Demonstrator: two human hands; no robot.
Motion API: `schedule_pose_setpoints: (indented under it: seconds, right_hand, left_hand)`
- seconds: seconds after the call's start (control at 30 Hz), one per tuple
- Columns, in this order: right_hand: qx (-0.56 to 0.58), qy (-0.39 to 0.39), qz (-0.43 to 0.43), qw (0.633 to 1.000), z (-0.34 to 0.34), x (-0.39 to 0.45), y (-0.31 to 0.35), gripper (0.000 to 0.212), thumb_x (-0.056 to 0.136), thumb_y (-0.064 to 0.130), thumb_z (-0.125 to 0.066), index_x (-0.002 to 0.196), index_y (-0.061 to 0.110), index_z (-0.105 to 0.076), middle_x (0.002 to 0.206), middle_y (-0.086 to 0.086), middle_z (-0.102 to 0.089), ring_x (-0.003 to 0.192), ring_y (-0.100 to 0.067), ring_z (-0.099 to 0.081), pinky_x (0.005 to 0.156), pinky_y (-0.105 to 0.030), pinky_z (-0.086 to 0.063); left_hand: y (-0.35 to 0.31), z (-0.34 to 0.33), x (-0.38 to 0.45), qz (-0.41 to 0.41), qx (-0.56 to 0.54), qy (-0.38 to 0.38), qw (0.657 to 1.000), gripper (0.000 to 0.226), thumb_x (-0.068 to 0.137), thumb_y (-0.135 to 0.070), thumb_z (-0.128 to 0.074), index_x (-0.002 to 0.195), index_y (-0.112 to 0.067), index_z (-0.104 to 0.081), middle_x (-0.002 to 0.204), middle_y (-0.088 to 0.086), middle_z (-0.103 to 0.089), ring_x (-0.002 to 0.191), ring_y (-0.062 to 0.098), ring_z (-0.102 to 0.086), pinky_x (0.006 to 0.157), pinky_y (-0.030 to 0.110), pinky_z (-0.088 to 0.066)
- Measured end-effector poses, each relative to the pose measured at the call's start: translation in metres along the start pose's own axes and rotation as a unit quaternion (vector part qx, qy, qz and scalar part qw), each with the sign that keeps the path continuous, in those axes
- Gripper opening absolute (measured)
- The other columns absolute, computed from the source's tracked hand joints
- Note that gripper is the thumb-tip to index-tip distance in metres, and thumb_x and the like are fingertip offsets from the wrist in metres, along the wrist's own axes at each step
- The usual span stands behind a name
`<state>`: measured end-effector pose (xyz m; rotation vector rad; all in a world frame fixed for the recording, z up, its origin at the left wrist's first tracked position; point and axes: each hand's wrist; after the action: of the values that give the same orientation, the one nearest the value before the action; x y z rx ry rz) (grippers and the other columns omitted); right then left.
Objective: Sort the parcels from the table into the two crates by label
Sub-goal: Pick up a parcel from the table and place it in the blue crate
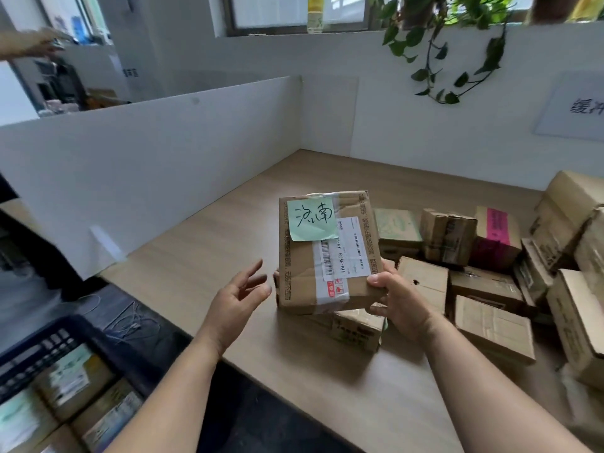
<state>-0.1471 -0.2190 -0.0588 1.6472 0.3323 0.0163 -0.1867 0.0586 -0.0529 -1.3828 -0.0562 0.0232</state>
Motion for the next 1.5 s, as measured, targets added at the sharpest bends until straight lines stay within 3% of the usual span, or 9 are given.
schedule_pose_setpoints:
  seconds: [0.17, 0.33, 0.57, 0.7, 0.8, 1.0, 1.23, 1.37, 1.5]
  right_hand:
    - [-0.031, 0.036, -0.004, 0.999, -0.041, 0.002, 0.001, 0.085, 0.046, 0.048, -0.066, 0.129, 0.037, -0.051, 0.117, -0.005, -0.064, 0.102, -0.022, -0.060, 0.081, -0.034, -0.047]
    - [-0.035, 0.059, -0.022, 0.997, -0.094, 0.017, -0.008, 0.083, 0.046, 0.046, -0.068, 0.128, 0.041, -0.054, 0.117, -0.002, -0.068, 0.111, -0.025, -0.059, 0.101, -0.046, -0.044]
    - [-0.066, 0.131, -0.051, 0.988, -0.203, 0.030, -0.030, 0.083, 0.046, 0.050, -0.067, 0.127, 0.037, -0.053, 0.118, -0.003, -0.065, 0.105, -0.024, -0.061, 0.084, -0.037, -0.046]
    - [-0.081, 0.170, -0.070, 0.980, -0.261, 0.035, -0.047, 0.074, 0.053, 0.048, -0.067, 0.125, 0.042, -0.055, 0.119, -0.002, -0.066, 0.108, -0.027, -0.060, 0.094, -0.045, -0.048]
    - [-0.087, 0.191, -0.082, 0.974, -0.302, 0.038, -0.061, 0.071, 0.057, 0.046, -0.068, 0.126, 0.042, -0.056, 0.119, 0.000, -0.068, 0.110, -0.026, -0.061, 0.099, -0.048, -0.046]
    - [-0.119, 0.229, -0.110, 0.960, -0.385, 0.046, -0.084, 0.080, 0.055, 0.050, -0.070, 0.132, 0.045, -0.051, 0.120, 0.002, -0.068, 0.116, -0.026, -0.059, 0.105, -0.053, -0.041]
    - [-0.139, 0.281, -0.135, 0.940, -0.471, 0.062, -0.115, 0.082, 0.054, 0.050, -0.070, 0.133, 0.044, -0.051, 0.124, 0.001, -0.066, 0.118, -0.027, -0.057, 0.102, -0.050, -0.043]
    - [-0.156, 0.300, -0.159, 0.927, -0.507, 0.078, -0.135, 0.081, 0.051, 0.052, -0.068, 0.130, 0.046, -0.051, 0.125, 0.000, -0.064, 0.118, -0.026, -0.056, 0.105, -0.052, -0.040]
    - [-0.161, 0.326, -0.175, 0.915, -0.540, 0.102, -0.154, 0.075, 0.049, 0.053, -0.066, 0.123, 0.046, -0.053, 0.120, 0.006, -0.066, 0.113, -0.021, -0.059, 0.089, -0.041, -0.047]
  left_hand:
    - [0.018, 0.035, -0.019, -0.002, 0.050, -0.016, 0.999, 0.050, 0.087, -0.019, -0.068, 0.129, -0.037, -0.048, 0.119, -0.006, -0.061, 0.108, 0.003, -0.060, 0.090, 0.021, -0.047]
    - [0.033, 0.086, -0.043, 0.026, 0.084, -0.023, 0.996, 0.050, 0.085, -0.022, -0.072, 0.120, -0.048, -0.049, 0.118, -0.011, -0.063, 0.105, 0.002, -0.062, 0.093, 0.023, -0.049]
    - [0.051, 0.186, -0.092, 0.069, 0.139, -0.081, 0.985, 0.048, 0.079, -0.036, -0.074, 0.122, -0.047, -0.055, 0.115, -0.022, -0.063, 0.105, -0.004, -0.058, 0.094, 0.019, -0.044]
    - [0.063, 0.238, -0.119, 0.098, 0.158, -0.101, 0.977, 0.050, 0.087, -0.023, -0.069, 0.130, -0.039, -0.051, 0.117, -0.017, -0.058, 0.105, 0.000, -0.055, 0.085, 0.007, -0.040]
    - [0.076, 0.275, -0.137, 0.123, 0.156, -0.121, 0.973, 0.054, 0.086, -0.024, -0.069, 0.136, -0.033, -0.050, 0.130, -0.010, -0.055, 0.118, 0.009, -0.052, 0.103, 0.026, -0.042]
    - [0.111, 0.344, -0.172, 0.158, 0.143, -0.160, 0.964, 0.057, 0.086, -0.025, -0.070, 0.137, -0.030, -0.048, 0.139, -0.004, -0.051, 0.127, 0.012, -0.047, 0.109, 0.034, -0.037]
    - [0.158, 0.409, -0.199, 0.211, 0.126, -0.186, 0.951, 0.058, 0.086, -0.029, -0.069, 0.139, -0.029, -0.047, 0.137, -0.011, -0.052, 0.116, 0.002, -0.053, 0.103, 0.023, -0.040]
    - [0.181, 0.432, -0.202, 0.245, 0.120, -0.198, 0.941, 0.065, 0.079, -0.041, -0.067, 0.141, -0.031, -0.047, 0.139, -0.011, -0.052, 0.127, 0.005, -0.048, 0.111, 0.034, -0.038]
    - [0.207, 0.451, -0.196, 0.276, 0.118, -0.221, 0.928, 0.058, 0.086, -0.030, -0.068, 0.139, -0.035, -0.046, 0.135, -0.014, -0.053, 0.124, 0.005, -0.050, 0.109, 0.032, -0.039]
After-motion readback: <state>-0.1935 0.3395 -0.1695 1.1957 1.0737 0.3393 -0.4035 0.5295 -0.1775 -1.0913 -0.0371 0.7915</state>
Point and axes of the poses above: each hand's wrist, its own x-axis towards the middle knuckle, its own z-axis out of the back of the hand, y = z × x
